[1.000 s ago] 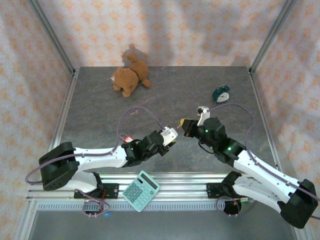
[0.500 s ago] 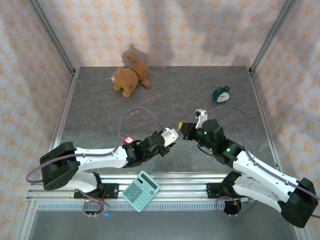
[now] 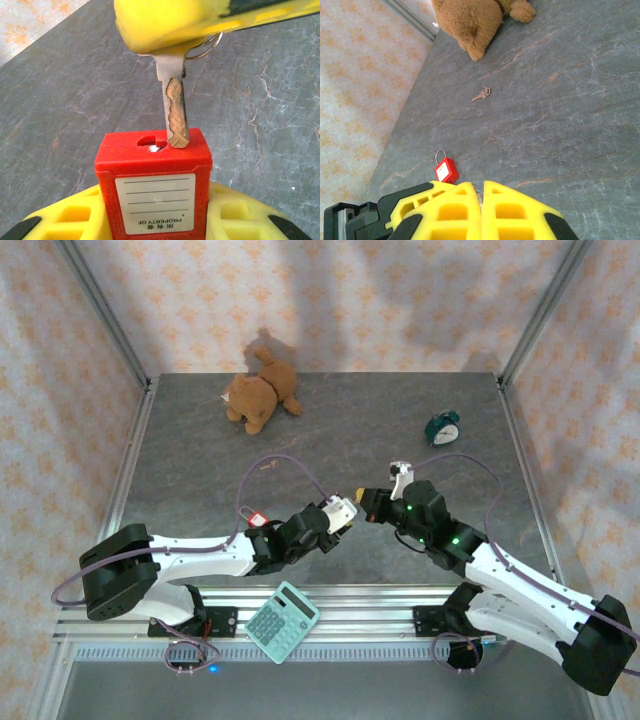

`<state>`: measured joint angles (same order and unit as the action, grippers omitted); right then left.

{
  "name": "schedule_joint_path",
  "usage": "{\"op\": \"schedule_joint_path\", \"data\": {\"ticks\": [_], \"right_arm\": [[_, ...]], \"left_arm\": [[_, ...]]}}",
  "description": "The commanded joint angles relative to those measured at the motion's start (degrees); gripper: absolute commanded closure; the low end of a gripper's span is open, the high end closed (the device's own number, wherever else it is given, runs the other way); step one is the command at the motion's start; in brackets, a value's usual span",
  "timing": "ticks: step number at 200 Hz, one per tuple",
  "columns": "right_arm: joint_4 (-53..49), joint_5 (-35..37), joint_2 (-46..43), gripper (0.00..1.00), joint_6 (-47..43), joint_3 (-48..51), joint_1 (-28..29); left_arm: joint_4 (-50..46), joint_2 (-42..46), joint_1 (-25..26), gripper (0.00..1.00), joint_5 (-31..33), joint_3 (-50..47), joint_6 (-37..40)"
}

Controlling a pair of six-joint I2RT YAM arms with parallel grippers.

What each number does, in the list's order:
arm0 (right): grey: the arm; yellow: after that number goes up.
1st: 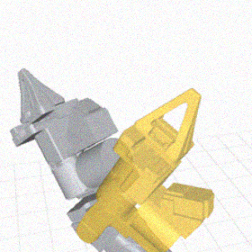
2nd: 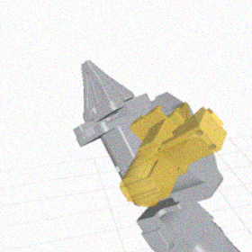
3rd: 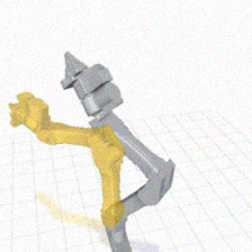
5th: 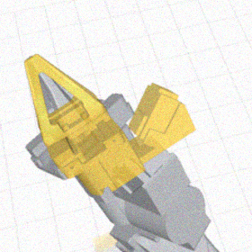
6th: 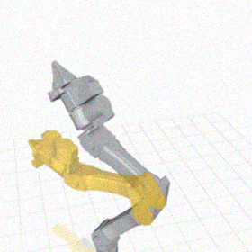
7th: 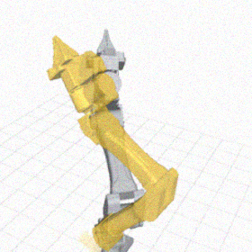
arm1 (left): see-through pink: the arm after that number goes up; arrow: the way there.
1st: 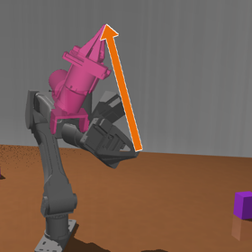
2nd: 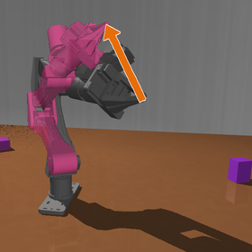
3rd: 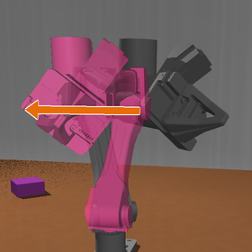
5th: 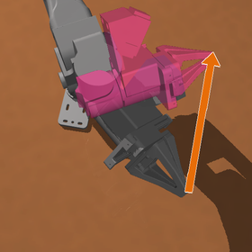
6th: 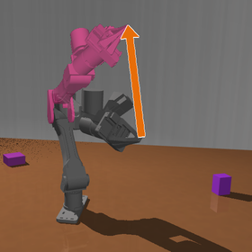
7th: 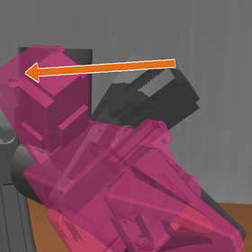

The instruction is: Unlock with the key

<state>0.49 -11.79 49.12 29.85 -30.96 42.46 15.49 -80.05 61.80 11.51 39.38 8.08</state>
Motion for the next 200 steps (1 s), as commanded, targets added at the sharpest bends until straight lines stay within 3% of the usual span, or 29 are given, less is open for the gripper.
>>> {"op": "schedule_joint_path", "data": {"ticks": [1,83,200], "right_arm": [[1.43,0.02,0.15,0.97,-0.01,0.91,0.52],[0.96,-0.14,0.21,0.98,-1.59,2.03,0.57],[4.52,-9.46,-1.24,0.98,-4.34,4.5,1.66]], "left_arm": [[0.34,1.87,0.91,0.71,1.77,2.46,0.62],[0.95,2.75,1.58,0.72,2.28,3.0,-0.15],[-5.67,5.59,1.51,0.74,2.21,9.91,-2.09]]}}
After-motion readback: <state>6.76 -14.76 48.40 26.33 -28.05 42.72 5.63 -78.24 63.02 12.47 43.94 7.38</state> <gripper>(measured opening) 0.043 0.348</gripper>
